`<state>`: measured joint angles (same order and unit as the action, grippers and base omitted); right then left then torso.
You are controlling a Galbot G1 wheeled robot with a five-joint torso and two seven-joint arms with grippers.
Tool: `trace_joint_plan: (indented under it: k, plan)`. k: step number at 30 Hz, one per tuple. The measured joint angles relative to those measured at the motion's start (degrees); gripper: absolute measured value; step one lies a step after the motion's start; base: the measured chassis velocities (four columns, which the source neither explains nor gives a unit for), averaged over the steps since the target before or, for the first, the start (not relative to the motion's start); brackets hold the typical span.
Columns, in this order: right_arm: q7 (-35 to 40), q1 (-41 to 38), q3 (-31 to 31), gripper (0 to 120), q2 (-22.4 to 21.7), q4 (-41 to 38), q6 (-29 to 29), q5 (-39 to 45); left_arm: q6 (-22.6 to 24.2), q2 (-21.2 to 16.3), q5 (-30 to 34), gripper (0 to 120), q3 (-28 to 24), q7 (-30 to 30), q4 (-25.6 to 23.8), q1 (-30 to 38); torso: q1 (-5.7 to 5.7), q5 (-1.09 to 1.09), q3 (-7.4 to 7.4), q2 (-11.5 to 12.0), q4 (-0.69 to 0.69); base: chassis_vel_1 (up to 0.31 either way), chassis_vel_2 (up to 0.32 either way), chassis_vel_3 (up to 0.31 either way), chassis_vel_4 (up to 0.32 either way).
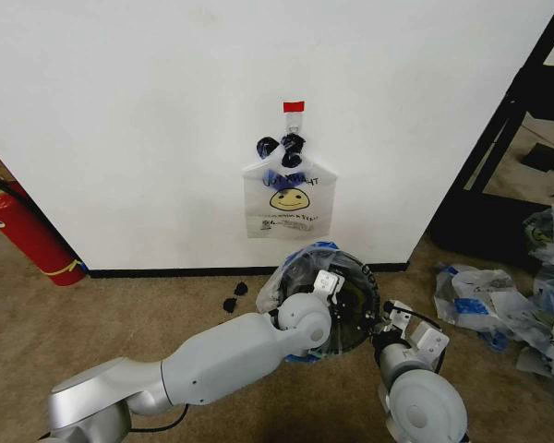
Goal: Pick up the garbage bag from the wall and place it over the trash bin.
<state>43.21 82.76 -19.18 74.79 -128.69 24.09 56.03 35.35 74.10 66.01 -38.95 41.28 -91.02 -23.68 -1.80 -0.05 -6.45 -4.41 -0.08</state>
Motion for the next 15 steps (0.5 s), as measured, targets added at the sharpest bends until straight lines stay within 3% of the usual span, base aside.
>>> trace_joint_plan:
  k: [15]
  plan:
    - [-0.9,0.7,0.7,0,0.2,-2.5,2.0,3.8,-0.6,0.1,-3.3,0,0.0,-1.5,3.4,-1.1,0.00,0.00,0.00,0.0,0.00,0.000,0.000,0.000,0.000]
